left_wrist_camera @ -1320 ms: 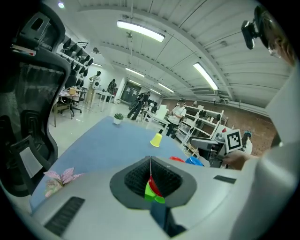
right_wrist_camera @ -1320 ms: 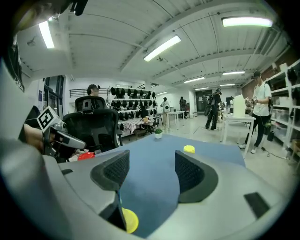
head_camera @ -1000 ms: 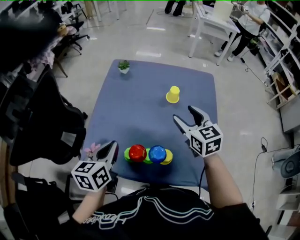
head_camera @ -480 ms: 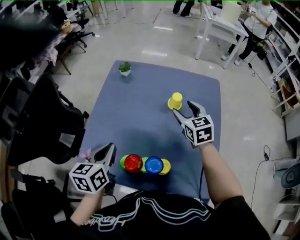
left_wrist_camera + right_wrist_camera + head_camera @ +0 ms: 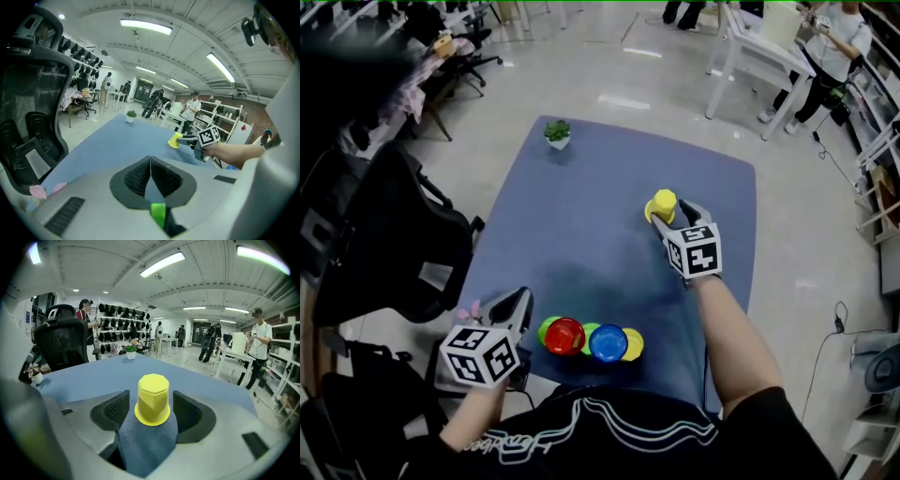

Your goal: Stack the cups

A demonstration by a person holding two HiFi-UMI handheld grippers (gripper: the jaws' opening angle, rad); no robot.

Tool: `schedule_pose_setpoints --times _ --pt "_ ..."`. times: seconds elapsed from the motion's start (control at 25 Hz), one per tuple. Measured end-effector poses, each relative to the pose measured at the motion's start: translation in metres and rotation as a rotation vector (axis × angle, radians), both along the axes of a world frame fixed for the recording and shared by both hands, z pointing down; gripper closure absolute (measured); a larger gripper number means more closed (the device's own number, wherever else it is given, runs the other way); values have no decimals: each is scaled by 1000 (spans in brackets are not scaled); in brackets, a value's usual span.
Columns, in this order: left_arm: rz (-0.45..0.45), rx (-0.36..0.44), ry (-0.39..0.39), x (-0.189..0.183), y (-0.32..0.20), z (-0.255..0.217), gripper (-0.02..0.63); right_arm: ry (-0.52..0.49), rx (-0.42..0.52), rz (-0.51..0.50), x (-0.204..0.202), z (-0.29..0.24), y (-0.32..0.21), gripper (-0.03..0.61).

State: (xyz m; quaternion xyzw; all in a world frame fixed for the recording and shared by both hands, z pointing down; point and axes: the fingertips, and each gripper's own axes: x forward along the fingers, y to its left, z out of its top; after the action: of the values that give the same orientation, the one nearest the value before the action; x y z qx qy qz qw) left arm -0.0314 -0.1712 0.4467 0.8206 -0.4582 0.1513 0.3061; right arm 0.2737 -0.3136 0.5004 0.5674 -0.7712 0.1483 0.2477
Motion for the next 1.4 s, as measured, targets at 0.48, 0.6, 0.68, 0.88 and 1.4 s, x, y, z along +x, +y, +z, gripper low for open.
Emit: schedule_pose_setpoints --times 0.48,0.6,0.68,0.88,1.4 --pt "-8 -16 11 11 -6 11 588 0 -10 -1 4 18 -15 303" --pt "-12 -18 9 10 -6 11 588 1 -6 0 4 19 -17 313" --pt "-16 -21 10 7 -6 12 588 1 -4 2 2 19 -18 313" --pt "-24 -16 23 1 -5 17 588 7 -1 1 -2 22 -21 314" --pt "4 -10 56 -2 0 7 588 13 53 -28 -19 -27 1 316"
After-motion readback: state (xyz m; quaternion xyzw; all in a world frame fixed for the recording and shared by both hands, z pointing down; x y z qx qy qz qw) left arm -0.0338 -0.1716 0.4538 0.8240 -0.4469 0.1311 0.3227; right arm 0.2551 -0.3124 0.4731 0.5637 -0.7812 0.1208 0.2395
